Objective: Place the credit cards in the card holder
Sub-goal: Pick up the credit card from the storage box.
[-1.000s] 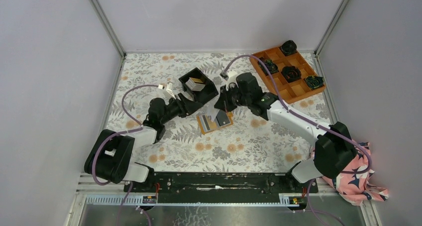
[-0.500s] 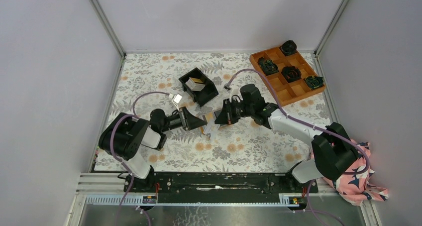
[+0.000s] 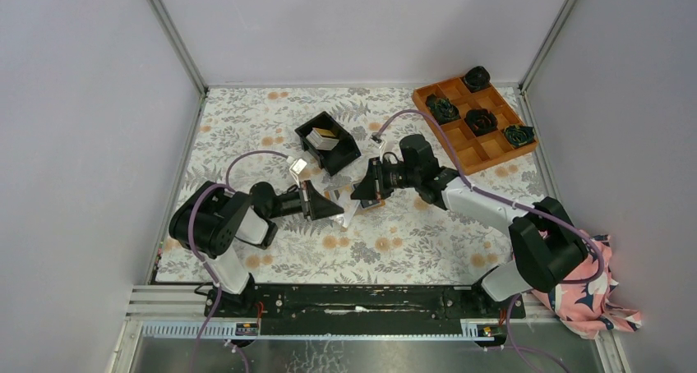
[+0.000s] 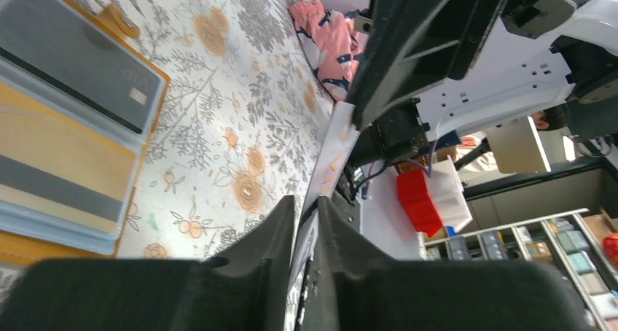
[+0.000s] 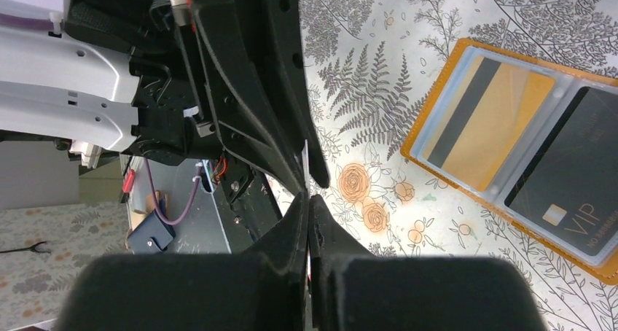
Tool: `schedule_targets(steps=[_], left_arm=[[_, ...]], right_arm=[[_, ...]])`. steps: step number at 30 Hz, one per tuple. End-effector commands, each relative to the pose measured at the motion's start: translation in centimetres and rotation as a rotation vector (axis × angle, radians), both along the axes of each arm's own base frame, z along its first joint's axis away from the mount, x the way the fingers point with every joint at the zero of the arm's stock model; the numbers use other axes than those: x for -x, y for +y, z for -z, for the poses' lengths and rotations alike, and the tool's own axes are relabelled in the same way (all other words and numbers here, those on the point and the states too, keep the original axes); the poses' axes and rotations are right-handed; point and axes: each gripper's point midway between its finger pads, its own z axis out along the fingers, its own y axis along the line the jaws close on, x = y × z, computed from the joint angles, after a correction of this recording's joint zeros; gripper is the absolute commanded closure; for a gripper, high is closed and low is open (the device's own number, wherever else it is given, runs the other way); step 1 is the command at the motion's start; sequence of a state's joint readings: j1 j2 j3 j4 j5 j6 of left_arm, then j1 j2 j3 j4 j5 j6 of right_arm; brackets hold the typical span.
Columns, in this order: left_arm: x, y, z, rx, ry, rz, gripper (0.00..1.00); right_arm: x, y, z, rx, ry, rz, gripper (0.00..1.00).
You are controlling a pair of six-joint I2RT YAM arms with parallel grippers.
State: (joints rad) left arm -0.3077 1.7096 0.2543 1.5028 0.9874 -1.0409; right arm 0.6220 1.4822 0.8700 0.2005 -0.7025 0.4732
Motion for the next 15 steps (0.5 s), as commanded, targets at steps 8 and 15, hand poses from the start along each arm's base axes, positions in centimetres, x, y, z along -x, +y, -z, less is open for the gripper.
schedule_targets(steps=[8,15], left_arm=[[0.5,-0.7,-1.6,0.035,-0.090,0.057,1.00],[-2.1,0.7,0.4,-0.021,0.011,-0.143,1.00]], right_arm=[[-1.1,0.1,-1.1,-0.089,0.005,-0.023,0.88],[-3.4,-1.5,-1.1,-0.028,-0.087,0.120,0.58]])
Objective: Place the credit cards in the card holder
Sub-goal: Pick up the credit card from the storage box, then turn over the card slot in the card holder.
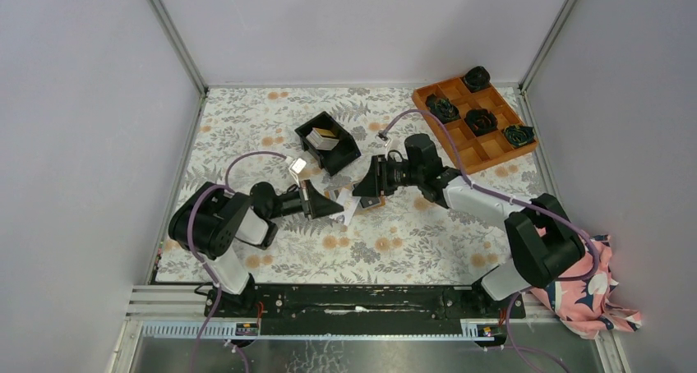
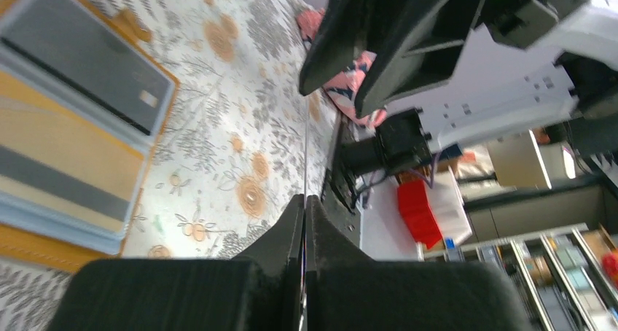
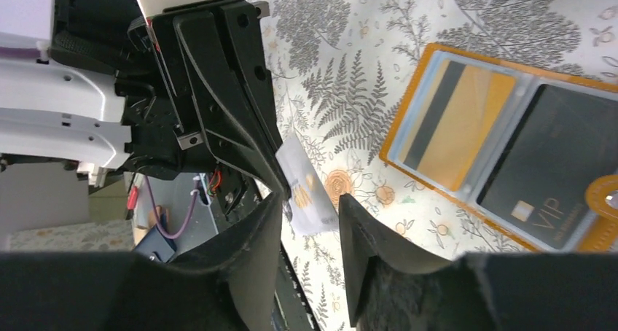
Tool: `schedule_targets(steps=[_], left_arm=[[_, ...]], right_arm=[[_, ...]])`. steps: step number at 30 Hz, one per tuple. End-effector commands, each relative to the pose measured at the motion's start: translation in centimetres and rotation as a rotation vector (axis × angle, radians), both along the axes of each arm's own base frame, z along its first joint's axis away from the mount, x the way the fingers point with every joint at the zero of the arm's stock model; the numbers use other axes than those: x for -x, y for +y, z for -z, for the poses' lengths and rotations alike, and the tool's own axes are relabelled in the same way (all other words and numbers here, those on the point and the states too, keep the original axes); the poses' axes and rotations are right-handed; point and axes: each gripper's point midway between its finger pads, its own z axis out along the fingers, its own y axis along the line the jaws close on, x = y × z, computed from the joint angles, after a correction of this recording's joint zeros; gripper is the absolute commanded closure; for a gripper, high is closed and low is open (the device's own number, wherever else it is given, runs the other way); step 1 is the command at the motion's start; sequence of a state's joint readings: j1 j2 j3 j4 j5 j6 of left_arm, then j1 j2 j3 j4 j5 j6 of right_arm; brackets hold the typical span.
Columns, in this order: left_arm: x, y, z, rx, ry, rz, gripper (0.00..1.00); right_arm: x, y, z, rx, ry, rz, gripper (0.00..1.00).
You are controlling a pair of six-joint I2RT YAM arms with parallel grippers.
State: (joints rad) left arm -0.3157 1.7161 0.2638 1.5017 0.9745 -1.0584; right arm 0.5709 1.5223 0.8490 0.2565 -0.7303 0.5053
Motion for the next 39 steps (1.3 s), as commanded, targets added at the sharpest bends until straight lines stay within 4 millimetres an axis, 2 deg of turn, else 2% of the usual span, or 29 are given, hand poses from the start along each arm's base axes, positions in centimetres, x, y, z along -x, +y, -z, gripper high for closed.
schedule_targets(steps=[1,6,10,13,18,20,21,24,31,39], left_arm=[[-2.7,1.4,1.2,-0.056,0.017,-0.206,1.00],[-5.2,4.7,3.7,-0.205,0.110,-0.501,1.00],[-6.0,7.0,4.5,-0.269,0.175,-0.664,1.00],[-6.0,7.9,4.7,-0.273,0.206,-0.737,1.00],[-5.6,7.4,5.7,-0.278,0.259,-0.765,1.00],[-5.5,6.8,5.8,-0.270,0.273,-0.769,1.00],[-5.5,6.4,5.9,-0.267,0.277,-0.770,1.00],[-5.5,5.7,6.2,-0.283,0.284,-0.786,1.00],[-5.3,5.1,7.3,-0.352,0.301,-0.827,1.00],[-5.3,4.9,7.4,-0.380,0.297,-0.864,1.00]], right_arm=[[-2.4,-0.9,-2.1,0.005,-0.141,0.109,0.58],[-5.1,-2.5,-0.2,0.137,-0.182,0.245,0.57],[-6.6,-3.1,2.1,0.221,-0.168,0.303,0.63],[-7.5,-3.4,3.7,0.267,-0.150,0.337,0.69],[-8.3,-3.2,5.8,0.320,-0.131,0.355,0.75],[-8.4,-3.2,6.0,0.327,-0.135,0.360,0.76],[-8.4,-3.2,7.1,0.347,-0.118,0.356,0.76],[-8.3,-3.4,8.0,0.373,-0.111,0.359,0.78],[-8.3,-3.6,8.8,0.401,-0.100,0.359,0.79],[-8.2,-3.5,9.5,0.413,-0.089,0.350,0.80]])
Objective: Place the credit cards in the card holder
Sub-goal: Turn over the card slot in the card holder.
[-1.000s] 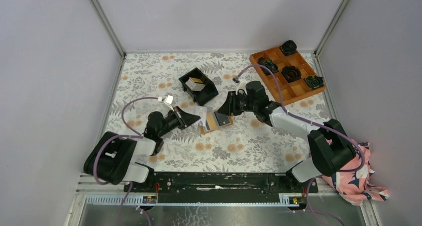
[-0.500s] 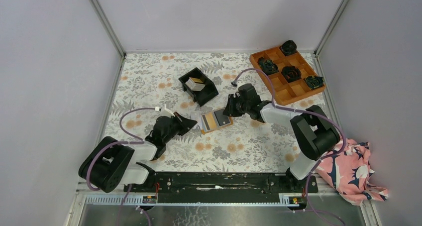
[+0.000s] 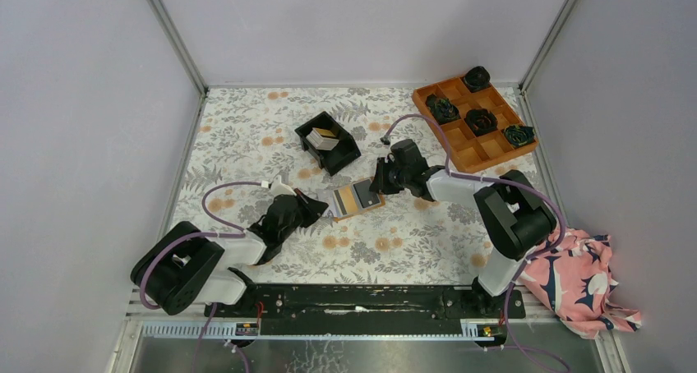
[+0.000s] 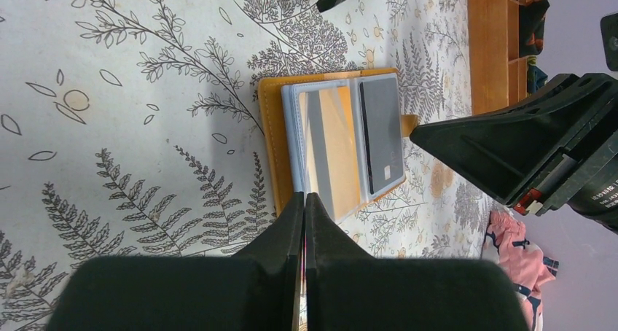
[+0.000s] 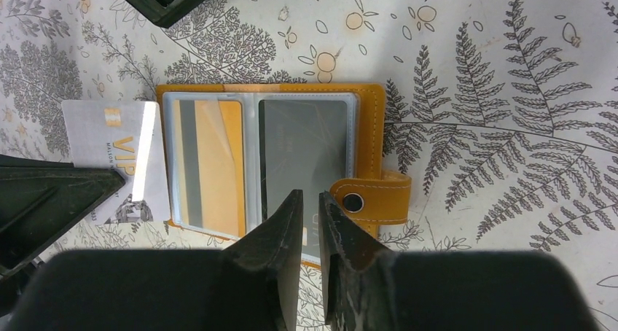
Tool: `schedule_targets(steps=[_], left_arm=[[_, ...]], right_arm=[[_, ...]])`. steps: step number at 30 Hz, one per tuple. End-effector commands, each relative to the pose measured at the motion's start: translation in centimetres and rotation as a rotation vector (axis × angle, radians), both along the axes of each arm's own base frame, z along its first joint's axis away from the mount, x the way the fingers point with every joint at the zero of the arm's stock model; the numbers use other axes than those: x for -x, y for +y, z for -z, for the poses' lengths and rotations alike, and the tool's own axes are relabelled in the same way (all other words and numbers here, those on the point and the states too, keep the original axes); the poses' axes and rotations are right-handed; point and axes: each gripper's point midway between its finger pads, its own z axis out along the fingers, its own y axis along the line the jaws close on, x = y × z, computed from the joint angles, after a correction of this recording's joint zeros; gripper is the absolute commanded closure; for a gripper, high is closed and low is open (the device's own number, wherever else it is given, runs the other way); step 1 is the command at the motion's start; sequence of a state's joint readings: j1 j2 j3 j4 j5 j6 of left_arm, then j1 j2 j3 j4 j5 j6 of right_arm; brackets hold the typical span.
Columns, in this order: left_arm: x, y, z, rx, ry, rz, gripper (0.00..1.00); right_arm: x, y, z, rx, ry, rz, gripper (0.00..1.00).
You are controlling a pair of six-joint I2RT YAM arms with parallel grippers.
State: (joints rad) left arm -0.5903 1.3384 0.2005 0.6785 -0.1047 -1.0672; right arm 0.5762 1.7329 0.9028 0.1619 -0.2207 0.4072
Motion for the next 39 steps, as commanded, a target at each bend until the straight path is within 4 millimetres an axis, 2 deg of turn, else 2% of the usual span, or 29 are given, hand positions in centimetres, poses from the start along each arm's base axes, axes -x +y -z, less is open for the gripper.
schedule_targets(steps=[1,18,29,39], left_arm=[[-1.1,0.2,-0.8,-0.013,-0.025,-0.059,1.00],[-1.0,-0.6,-0.8,0.012,0.007,-0.081,1.00],[-0.5,-1.3,0.4,0.008,0.044,-0.074,1.00],[0.3,-0.6,0.5,-0.021,0.047,-0.097,1.00]], right_arm=[[-1.1,1.0,-1.2,-0.002,-0.050,-0.011,0.80],[-0.9,1.1,-0.4,0.012,-0.031,-0.016,0.81],[-0.7,0.8,0.0,0.024,-0.019,-0.010,0.81],[-0.7,0.4,-0.2,0.035,-0.026,-0.002,0.81]])
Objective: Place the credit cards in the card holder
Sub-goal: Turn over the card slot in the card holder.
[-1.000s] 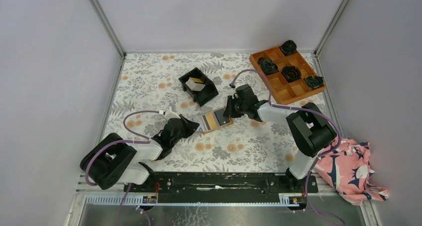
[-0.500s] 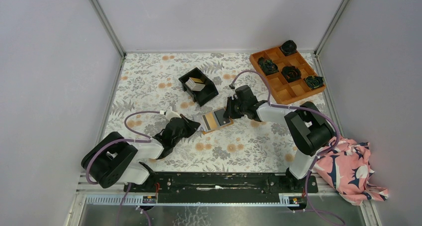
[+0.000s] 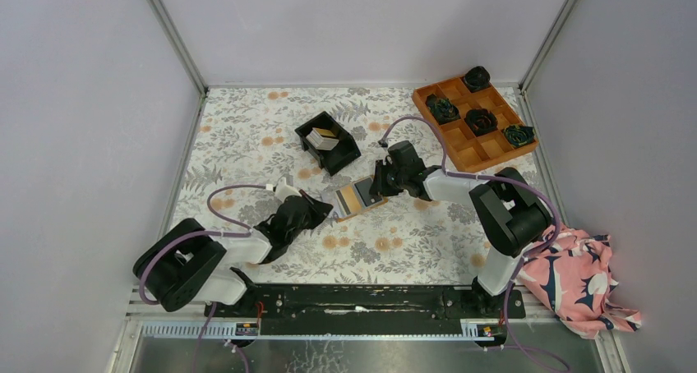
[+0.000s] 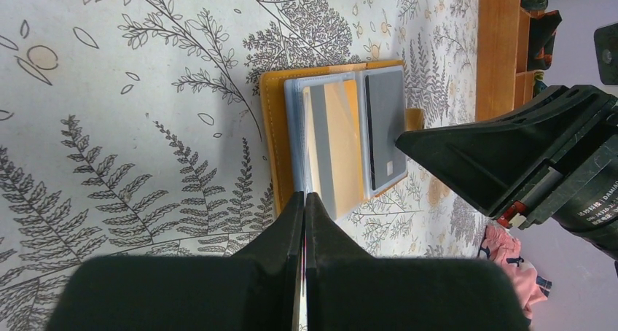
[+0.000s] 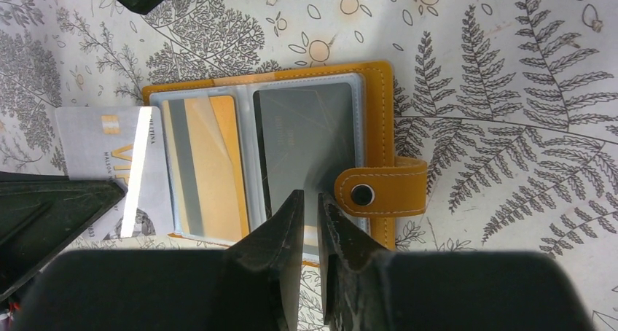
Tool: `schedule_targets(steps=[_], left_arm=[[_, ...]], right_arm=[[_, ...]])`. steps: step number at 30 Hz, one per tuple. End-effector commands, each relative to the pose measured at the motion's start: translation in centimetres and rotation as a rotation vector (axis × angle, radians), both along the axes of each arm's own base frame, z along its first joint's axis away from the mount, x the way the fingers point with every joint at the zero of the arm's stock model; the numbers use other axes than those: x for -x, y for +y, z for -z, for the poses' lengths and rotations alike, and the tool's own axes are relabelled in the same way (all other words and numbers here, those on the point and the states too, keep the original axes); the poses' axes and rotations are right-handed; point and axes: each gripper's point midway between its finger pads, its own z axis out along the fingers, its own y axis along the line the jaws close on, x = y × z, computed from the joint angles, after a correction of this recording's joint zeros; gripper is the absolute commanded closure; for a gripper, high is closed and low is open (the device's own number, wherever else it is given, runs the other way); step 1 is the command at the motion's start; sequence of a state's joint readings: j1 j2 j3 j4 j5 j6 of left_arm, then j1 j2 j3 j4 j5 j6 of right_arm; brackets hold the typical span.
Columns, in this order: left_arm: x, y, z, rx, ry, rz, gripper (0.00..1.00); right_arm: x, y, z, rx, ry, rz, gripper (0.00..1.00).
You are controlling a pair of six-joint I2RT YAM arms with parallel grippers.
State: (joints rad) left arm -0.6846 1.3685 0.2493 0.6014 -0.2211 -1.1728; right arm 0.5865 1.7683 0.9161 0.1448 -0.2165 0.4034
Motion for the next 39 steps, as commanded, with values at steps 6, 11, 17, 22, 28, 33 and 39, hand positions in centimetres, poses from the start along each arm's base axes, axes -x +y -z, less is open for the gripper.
schedule_targets(steps=[6,11,17,22,28,33,39], left_arm=[[0.3,0.8,0.8,-0.032,0.008,-0.043,1.00],[0.3,0.3,1.4,-0.029,0.022,-0.038,1.00],[0.0,0.0,1.6,-0.012,0.024,-0.049,1.00],[-0.5,-0.3,1.6,0.009,0.026,-0.066,1.00],[-1.1,-0.9,1.5,0.050,0.025,-0.102,1.00],[-1.3,-1.5,1.5,0.074,0.021,-0.122,1.00],[-1.7,-2.2,0.7,0.103,-0.004,-0.122,1.00]], right_arm=[[-1.3,-0.2,-1.6,0.035,-0.071,0.019,0.81],[-1.6,-0.6,-1.5,0.062,-0.080,0.027,0.81],[-1.9,-1.4,-1.4,0.105,-0.091,0.044,0.81],[-1.8,-1.9,-0.6,0.142,-0.071,0.045,0.81],[-1.3,-2.0,0.6,0.157,-0.041,0.042,0.81],[-1.1,-1.9,1.0,0.156,-0.024,0.034,0.82],[-0.8,-1.8,1.7,0.159,-0.003,0.026,0.85]])
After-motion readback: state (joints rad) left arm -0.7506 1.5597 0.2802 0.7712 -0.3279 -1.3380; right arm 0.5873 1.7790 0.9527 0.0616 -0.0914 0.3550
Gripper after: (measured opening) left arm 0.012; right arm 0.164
